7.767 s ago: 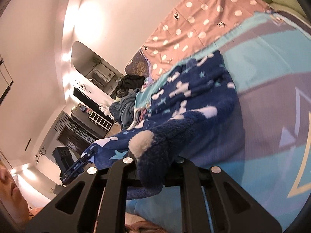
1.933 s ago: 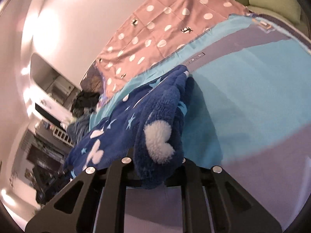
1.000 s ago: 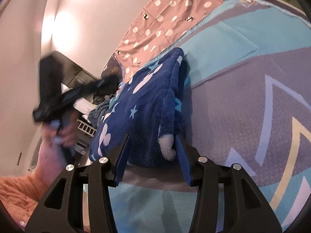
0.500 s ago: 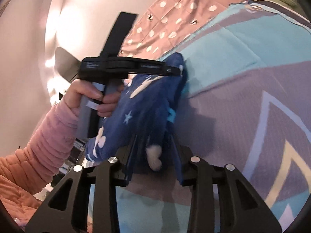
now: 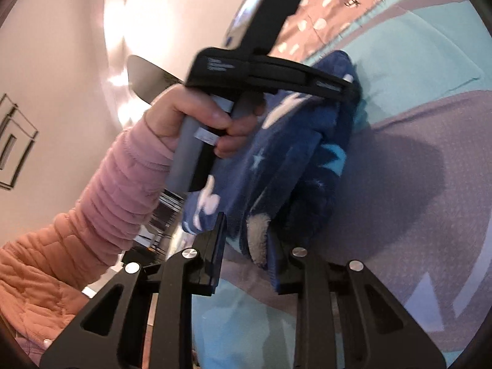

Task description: Fold small clothes

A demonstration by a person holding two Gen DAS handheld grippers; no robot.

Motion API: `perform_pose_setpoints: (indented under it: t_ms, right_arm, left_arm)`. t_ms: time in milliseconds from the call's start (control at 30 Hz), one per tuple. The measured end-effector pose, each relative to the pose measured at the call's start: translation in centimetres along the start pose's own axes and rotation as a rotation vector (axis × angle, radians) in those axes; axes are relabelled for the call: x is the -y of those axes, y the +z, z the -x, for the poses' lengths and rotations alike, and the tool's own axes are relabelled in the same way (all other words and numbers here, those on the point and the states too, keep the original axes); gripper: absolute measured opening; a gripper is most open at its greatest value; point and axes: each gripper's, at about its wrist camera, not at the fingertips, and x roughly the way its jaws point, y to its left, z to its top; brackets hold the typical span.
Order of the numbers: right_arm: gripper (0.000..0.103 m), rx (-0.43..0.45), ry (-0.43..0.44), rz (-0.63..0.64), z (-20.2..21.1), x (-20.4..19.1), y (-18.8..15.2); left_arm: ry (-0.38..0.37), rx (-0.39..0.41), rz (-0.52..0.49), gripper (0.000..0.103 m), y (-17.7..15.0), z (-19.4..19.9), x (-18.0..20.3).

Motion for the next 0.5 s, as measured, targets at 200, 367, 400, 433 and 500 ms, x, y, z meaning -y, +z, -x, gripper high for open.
perform_pose_setpoints:
  t_ms: [200, 367, 400, 433, 500]
  right_arm:
    - [0.034, -0.071, -0.162, 0.032, -2.5, 0.9, 1.3]
    - [0.024, -0.194, -0.153, 0.133, -3.5, -0.4, -0.1]
    - [0.024, -0.204, -0.192, 0.15, -3.6, -0.5, -0.2]
    - [0.024, -0.212, -0.205, 0.132, -3.6, -0.2, -0.2]
    - [0.02, -0.208, -0.187, 0.055, -3.3, 0.5, 0.1]
  left_arm:
    - [-0.007, 0.013, 0.035, 0.03, 0.7, -0.8, 0.0]
    - [-0.068, 0.039, 0.097, 0.03, 1.2, -1.7, -0.9]
    - [-0.065, 0.047, 0.097, 0.03, 1.1, -1.7, -0.8]
    - [-0.056, 0.058, 0.087, 0.03, 0.9, -1.5, -0.7]
    - [-0.058, 0.09, 0.08, 0.032, 0.4, -0.8, -0.5]
